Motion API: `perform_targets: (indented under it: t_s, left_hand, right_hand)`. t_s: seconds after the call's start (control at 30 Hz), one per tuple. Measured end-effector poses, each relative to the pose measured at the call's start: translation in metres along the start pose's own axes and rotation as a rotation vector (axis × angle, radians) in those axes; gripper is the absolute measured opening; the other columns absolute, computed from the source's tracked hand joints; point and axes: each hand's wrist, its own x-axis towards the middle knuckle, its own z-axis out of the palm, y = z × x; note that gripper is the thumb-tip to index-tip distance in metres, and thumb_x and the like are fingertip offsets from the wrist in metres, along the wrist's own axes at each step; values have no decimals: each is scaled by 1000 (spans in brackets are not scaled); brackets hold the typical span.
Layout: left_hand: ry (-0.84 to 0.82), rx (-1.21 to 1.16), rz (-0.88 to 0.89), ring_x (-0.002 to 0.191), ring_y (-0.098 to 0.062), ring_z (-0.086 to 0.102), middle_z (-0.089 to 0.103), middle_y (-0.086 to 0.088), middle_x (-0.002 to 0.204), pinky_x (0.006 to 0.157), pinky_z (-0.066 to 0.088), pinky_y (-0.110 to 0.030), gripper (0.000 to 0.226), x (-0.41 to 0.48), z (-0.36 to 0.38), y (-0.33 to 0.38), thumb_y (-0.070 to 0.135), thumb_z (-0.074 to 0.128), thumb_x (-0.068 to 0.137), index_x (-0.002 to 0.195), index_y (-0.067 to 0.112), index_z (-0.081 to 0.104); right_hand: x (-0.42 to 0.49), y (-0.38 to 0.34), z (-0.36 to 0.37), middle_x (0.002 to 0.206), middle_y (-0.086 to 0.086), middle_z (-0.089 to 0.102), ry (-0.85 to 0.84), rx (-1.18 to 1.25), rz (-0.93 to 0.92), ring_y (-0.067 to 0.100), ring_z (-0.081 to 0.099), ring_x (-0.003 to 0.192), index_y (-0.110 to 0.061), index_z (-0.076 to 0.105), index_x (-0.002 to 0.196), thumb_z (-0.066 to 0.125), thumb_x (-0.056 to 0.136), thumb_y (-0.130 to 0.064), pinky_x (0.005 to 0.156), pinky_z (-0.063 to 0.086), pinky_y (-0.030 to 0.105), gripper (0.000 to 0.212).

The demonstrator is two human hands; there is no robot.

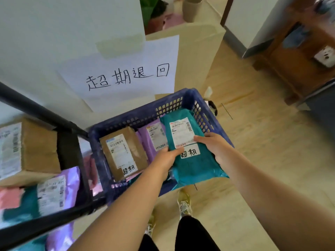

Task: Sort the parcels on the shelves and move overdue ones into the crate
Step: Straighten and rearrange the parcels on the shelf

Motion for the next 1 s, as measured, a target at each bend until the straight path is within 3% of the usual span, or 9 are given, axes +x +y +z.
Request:
perform_targets:
  t_s: [0.1, 0.23, 0.3, 0.4, 0.5, 0.57, 0.63, 0.7, 1.0]
  left_hand:
    - [21, 14, 19, 86, -13, 65, 67, -5, 118, 62, 50, -21, 31, 22, 21, 6, 12, 64, 94, 124, 13, 57]
    - [76, 63, 38, 109, -26, 64, 65, -9, 125, 79, 50, -30, 34, 61, 45, 8, 10, 63, 94, 128, 9, 56]
    - [108, 108, 58, 109, -25, 64, 65, -7, 125, 82, 51, -31, 36, 75, 50, 7, 10, 65, 92, 128, 11, 56]
    - [128, 207, 66, 106, -23, 64, 65, -5, 123, 90, 53, -35, 39, 91, 56, 5, 11, 67, 91, 128, 13, 56]
    - [159, 314, 118, 101, -17, 60, 63, -3, 125, 86, 49, -30, 40, 103, 62, -2, 13, 67, 91, 130, 13, 56]
    - [198, 385, 137, 103, -18, 59, 63, -4, 127, 86, 47, -29, 41, 110, 69, -8, 15, 67, 91, 130, 14, 56]
    - [239, 464, 140, 108, -23, 61, 64, -5, 127, 89, 49, -32, 40, 116, 73, -14, 17, 66, 92, 130, 16, 55]
    - [259, 529, 135, 108, -25, 62, 65, -4, 125, 87, 50, -32, 40, 122, 76, -20, 17, 65, 91, 130, 20, 55]
    - [168, 573, 66, 121, -27, 56, 54, -7, 141, 93, 44, -29, 59, 147, 77, -32, 14, 61, 94, 147, 24, 38]
  right_hand:
    - [28, -8, -15, 78, 7, 71, -33, -74, -33, 22, 67, 62, -14, 60, 105, 68, 92, -29, 49, 54, 29, 21]
    - [70, -13, -25, 97, 14, 73, -73, -167, -92, 31, 71, 78, -11, 59, 121, 66, 93, -27, 76, 60, 48, 33]
    - [84, -12, -26, 102, 13, 73, -74, -220, -107, 32, 72, 85, -12, 57, 127, 65, 94, -28, 78, 60, 49, 37]
    - [97, -7, -28, 104, 4, 70, -114, -250, -148, 20, 69, 83, -14, 54, 126, 72, 89, -21, 63, 58, 29, 42]
    - [102, -2, -29, 94, -6, 67, -217, -294, -248, 9, 66, 83, -20, 57, 105, 73, 82, 5, 59, 51, 9, 37]
    - [116, 4, -25, 104, -2, 69, -219, -400, -336, 17, 67, 98, -18, 60, 110, 71, 80, 7, 74, 57, 20, 41]
    - [125, 10, -20, 119, 2, 67, -171, -557, -408, 20, 64, 110, -15, 56, 127, 73, 80, -4, 87, 56, 34, 51]
    - [132, 18, -19, 132, 3, 60, -99, -647, -437, 22, 59, 121, -17, 45, 139, 73, 82, -13, 93, 52, 34, 64]
    - [170, 48, -6, 147, 10, 44, 44, -977, -235, 31, 53, 126, -22, 1, 157, 58, 95, -12, 95, 52, 50, 84]
